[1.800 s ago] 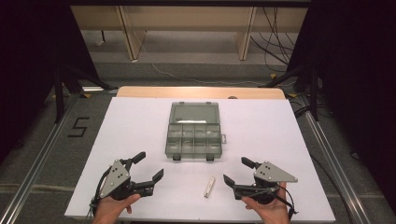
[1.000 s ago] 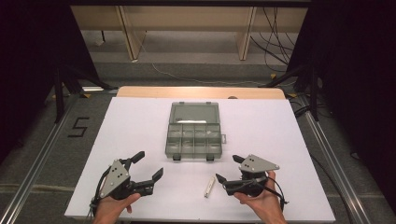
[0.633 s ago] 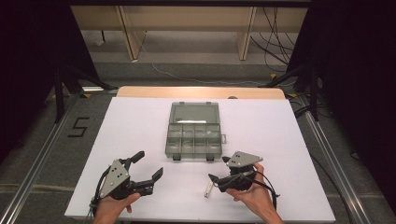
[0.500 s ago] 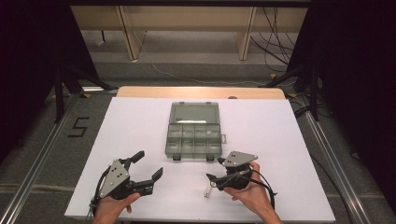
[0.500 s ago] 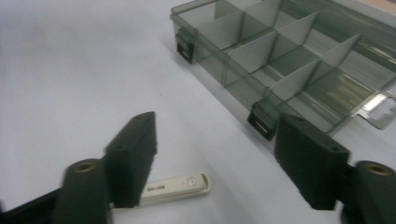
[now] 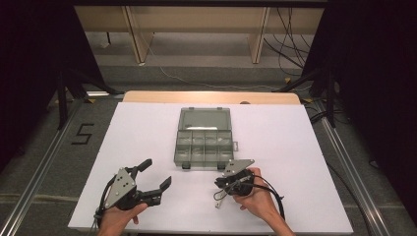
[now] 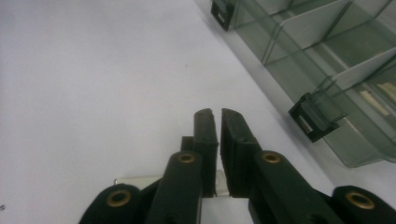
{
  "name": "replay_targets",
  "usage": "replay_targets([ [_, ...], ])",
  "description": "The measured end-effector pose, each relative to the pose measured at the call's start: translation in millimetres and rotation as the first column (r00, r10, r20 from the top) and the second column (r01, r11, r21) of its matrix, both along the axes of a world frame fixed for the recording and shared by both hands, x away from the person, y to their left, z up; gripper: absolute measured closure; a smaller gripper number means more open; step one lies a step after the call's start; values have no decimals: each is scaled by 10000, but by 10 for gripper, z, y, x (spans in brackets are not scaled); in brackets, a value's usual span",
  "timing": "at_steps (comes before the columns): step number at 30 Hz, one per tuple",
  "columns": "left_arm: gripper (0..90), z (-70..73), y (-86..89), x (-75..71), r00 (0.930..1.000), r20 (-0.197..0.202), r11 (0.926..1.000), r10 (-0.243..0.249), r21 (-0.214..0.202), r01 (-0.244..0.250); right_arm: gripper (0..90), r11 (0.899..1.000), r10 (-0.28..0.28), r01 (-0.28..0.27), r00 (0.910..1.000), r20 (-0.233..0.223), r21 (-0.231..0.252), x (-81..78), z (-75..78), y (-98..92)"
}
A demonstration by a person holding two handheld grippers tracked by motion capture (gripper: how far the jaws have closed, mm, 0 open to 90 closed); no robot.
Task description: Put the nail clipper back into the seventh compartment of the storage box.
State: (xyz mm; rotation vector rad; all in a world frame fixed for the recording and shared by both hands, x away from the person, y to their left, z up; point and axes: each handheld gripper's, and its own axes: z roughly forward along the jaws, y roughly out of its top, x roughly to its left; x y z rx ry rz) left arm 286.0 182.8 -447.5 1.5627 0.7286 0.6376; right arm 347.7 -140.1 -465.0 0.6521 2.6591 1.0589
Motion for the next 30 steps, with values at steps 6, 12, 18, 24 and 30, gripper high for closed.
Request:
replay_targets([
  [6,157,0,1,1,10000,0,10000,5,-12,-5,900,9989,251,-257,9996,-152,-396,36,-29,46],
  [12,157,1,0,0,10000,9,10000,-9,-24,9,900,9970,392,-403,9991,-170,-658,88,-78,72],
  [18,157,3,1,-1,10000,19,10000,-7,-50,7,900,9957,257,-274,9995,-206,-885,104,-98,66],
  [24,157,8,5,-4,10000,63,10000,-24,-76,24,900,9910,364,-411,9986,-389,-1270,101,-117,60],
  [30,157,10,14,-9,10000,42,10000,0,-75,0,900,9877,361,-452,9974,-631,-1495,79,-103,38],
])
